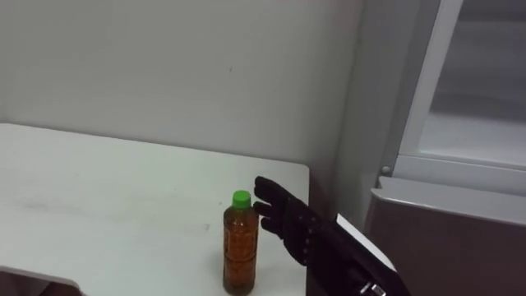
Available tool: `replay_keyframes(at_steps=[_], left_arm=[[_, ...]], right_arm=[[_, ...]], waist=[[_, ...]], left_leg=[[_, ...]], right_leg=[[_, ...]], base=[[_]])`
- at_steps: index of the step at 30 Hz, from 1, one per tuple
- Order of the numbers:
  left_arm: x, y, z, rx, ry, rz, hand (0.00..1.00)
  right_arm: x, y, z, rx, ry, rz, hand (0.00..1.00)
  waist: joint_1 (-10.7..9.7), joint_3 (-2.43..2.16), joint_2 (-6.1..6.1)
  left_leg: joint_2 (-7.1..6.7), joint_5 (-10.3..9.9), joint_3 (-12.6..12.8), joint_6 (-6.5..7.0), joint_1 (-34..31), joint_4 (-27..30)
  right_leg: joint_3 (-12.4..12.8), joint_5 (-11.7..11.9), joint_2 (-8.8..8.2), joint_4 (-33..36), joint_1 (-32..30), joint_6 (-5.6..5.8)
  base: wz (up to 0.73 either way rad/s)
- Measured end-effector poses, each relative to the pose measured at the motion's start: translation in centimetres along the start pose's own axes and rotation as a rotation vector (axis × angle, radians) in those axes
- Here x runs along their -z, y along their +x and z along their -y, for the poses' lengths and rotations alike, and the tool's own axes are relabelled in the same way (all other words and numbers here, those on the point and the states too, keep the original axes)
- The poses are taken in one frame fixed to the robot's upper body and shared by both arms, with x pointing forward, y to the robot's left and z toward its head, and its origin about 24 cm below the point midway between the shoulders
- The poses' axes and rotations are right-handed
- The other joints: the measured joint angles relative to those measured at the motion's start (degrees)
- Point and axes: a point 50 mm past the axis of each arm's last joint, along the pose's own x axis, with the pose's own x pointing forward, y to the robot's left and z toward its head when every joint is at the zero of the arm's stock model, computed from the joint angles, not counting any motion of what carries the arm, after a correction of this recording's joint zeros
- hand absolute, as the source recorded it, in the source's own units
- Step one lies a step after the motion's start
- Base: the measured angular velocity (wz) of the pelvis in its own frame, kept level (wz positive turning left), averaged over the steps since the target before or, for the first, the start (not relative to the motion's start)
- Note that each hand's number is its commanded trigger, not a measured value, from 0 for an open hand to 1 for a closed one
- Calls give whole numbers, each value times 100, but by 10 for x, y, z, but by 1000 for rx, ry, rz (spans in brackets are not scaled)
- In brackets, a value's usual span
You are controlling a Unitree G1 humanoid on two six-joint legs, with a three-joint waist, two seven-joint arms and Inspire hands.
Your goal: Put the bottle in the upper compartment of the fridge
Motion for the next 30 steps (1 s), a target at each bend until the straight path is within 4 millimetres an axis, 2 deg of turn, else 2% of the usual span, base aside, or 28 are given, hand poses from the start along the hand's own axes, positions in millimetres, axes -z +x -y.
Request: replay_keyframes(at_steps=[7, 12, 17, 21, 30], left_arm=[[-2, 0, 0, -25, -6, 5, 0], [0, -2, 6, -41, -7, 0, 0], [-2, -4, 14, -17, 16, 10, 0], [-7, -4, 19, -20, 7, 24, 0], [-22, -1, 17, -35, 1, 64, 0]], right_arm=[[35, -3, 21, 232, 77, -126, 0], [55, -6, 25, 369, 133, -192, 0], [64, -4, 36, 480, 121, -217, 0], [70, 1, 45, 534, 111, -239, 0], [64, 7, 49, 563, 123, -202, 0]], waist=[[15, 33, 31], [17, 52, 58], [0, 71, 72], [14, 68, 70], [37, 63, 65]], left_leg=[[-55, 27, -130, 31, -34, -13], [-85, 47, -195, 42, -115, -12], [-147, 131, -334, 73, -273, -23], [-189, 166, -417, 94, -350, -28], [-235, 264, -533, 104, -552, -69]], right_leg=[[-59, 7, -16, -14, 29, 13], [-65, 16, -11, -15, -27, 28], [-267, 35, -55, -24, -127, 57], [-393, 40, -89, -36, -157, 68], [-515, 58, -116, -55, -326, 83]], base=[[11], [8], [16], [14], [8]])
